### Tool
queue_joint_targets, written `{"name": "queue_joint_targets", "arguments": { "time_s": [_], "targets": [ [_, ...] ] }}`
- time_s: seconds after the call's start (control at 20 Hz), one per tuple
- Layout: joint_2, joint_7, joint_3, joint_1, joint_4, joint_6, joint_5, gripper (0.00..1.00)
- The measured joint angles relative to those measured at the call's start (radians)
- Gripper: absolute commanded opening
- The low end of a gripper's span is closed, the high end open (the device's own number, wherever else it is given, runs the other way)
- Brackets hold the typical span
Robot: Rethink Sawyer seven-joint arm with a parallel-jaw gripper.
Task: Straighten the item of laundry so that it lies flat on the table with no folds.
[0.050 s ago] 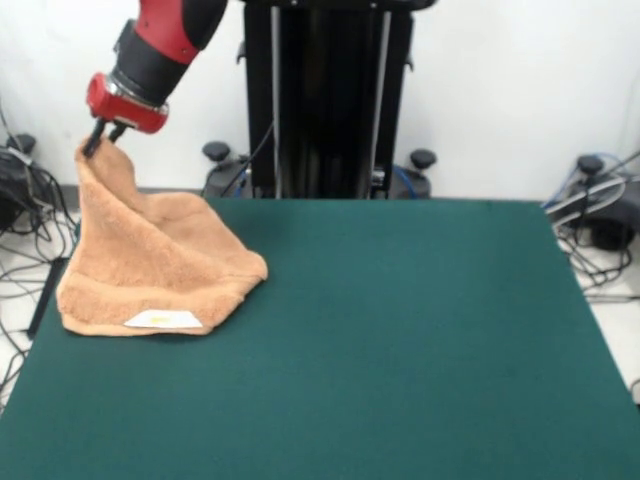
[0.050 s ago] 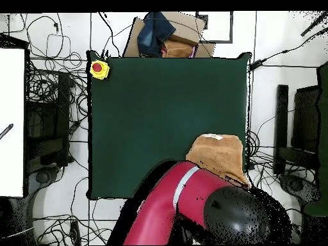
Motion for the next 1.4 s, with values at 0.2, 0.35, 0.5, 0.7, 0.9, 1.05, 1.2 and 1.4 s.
{"name": "queue_joint_targets", "arguments": {
  "time_s": [0.2, 0.35, 0.5, 0.7, 0.9, 1.05, 1.2, 1.4],
  "targets": [
    [0.029, 0.0, -0.023, 0.0, 0.007, -0.064, 0.029, 0.0],
    [0.051, 0.0, -0.035, 0.0, 0.009, -0.073, 0.041, 0.0],
    [0.061, 0.0, -0.041, 0.001, 0.012, -0.073, 0.042, 1.0],
    [0.074, 0.0, -0.049, 0.002, 0.015, -0.073, 0.052, 1.0],
    [0.084, 0.0, -0.049, 0.003, 0.015, -0.073, 0.054, 1.0],
    [0.089, 0.0, -0.049, 0.004, 0.015, -0.073, 0.056, 1.0],
    [0.089, 0.0, -0.049, 0.004, 0.016, -0.077, 0.06, 1.0],
    [0.078, 0.0, -0.049, 0.01, 0.018, -0.083, 0.066, 1.0]
  ]
}}
